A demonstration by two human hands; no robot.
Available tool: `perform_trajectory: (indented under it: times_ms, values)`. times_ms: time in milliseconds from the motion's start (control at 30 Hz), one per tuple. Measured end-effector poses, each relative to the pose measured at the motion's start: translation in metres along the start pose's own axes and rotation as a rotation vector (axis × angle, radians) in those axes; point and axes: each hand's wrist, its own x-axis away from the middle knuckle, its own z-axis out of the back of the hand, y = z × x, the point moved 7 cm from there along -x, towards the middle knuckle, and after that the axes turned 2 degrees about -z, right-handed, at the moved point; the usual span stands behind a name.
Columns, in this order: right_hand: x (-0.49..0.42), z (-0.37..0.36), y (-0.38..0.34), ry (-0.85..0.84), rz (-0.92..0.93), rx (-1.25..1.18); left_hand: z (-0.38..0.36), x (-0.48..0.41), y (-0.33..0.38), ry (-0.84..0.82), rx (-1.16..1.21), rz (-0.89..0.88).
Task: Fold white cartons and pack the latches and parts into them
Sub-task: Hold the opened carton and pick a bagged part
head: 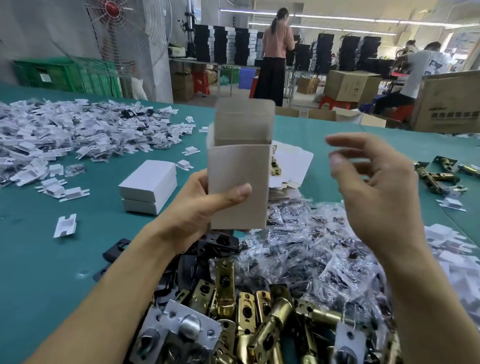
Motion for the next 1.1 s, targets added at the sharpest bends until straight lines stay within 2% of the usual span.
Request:
perform_trajectory:
  times_ms: [133,267,433,600,767,933,1000,1100]
  values:
    - [0.005,0.006,0.051,-0.169,-0.275,0.351,0.006,0.0,0.01,0.096,0.127,-0.106]
    - [0.007,0.027,0.09,-0.235,-0.476,0.687,0.002,-0.001,0.014,0.075,0.143,-0.161]
    - [0.015,0.035,0.116,-0.42,-0.569,0.927,0.006,-0.002,0.01,0.09,0.141,-0.151]
    - [0.017,0.036,0.12,-0.349,-0.584,0.893,0.008,-0.005,0.002,0.119,-0.05,-0.147]
    - [0.022,0.034,0.124,-0.38,-0.587,0.883,0.007,-0.006,-0.001,0.096,-0.087,-0.158]
    - [0.013,0.04,0.108,-0.257,-0.504,0.853,0.007,-0.006,-0.007,0.09,-0.113,-0.087]
    - [0.009,0.037,0.096,-0.268,-0.437,0.77,0.008,-0.006,-0.011,0.107,-0.132,-0.046]
    - [0.004,0.025,0.065,-0.293,-0.27,0.504,0.009,-0.006,-0.019,0.101,-0.186,0.029]
